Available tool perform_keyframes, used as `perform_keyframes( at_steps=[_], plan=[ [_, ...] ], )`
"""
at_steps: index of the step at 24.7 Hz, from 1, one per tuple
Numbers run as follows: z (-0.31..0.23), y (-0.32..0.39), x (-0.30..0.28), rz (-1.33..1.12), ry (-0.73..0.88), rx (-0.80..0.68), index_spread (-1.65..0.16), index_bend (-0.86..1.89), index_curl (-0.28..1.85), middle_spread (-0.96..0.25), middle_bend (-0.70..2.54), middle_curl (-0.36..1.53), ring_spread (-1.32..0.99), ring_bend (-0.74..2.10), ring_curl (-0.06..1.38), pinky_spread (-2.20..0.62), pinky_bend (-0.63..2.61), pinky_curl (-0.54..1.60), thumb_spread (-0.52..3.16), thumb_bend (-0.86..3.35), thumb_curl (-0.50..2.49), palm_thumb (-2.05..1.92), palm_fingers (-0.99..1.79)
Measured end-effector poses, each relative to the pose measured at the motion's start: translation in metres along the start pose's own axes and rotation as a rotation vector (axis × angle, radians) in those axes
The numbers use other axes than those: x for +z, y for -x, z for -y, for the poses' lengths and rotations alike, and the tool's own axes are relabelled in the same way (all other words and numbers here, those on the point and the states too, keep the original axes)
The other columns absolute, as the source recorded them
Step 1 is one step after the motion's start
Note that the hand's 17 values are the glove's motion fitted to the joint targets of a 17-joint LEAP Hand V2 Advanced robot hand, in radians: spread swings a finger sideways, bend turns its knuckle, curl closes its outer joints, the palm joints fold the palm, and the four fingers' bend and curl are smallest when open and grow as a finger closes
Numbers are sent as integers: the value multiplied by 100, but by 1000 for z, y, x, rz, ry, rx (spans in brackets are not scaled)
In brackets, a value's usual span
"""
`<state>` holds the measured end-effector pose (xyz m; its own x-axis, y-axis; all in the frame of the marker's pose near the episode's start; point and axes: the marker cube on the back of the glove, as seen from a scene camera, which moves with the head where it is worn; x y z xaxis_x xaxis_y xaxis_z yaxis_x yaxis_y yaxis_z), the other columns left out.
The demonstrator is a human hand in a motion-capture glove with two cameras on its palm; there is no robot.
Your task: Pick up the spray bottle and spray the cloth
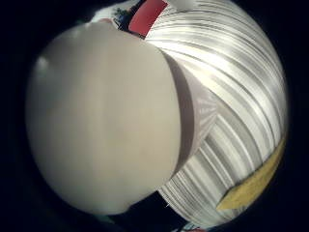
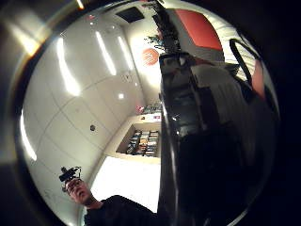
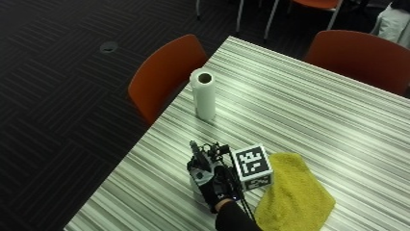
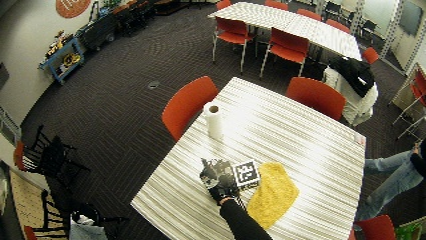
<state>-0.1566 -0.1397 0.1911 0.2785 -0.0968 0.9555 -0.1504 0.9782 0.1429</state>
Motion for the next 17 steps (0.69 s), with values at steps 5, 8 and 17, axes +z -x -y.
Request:
perform_keyframes(
  at_steps=[5, 8, 17],
  plan=[
    [-5, -4, -2, -9, 29, 45, -16, 47, 66, -5, 62, 61, -16, 55, 49, 12, 7, 8, 82, -2, 80, 114, 81],
    [-9, -10, -3, -25, 62, 70, -16, 45, 65, -4, 60, 60, -14, 53, 48, 13, 7, 7, 84, -1, 80, 114, 73],
    [-16, -16, -6, -26, 117, 114, -30, 8, 52, 0, 28, 48, 1, 40, 46, 17, 40, 21, 93, -5, 69, 99, -1]
  ],
)
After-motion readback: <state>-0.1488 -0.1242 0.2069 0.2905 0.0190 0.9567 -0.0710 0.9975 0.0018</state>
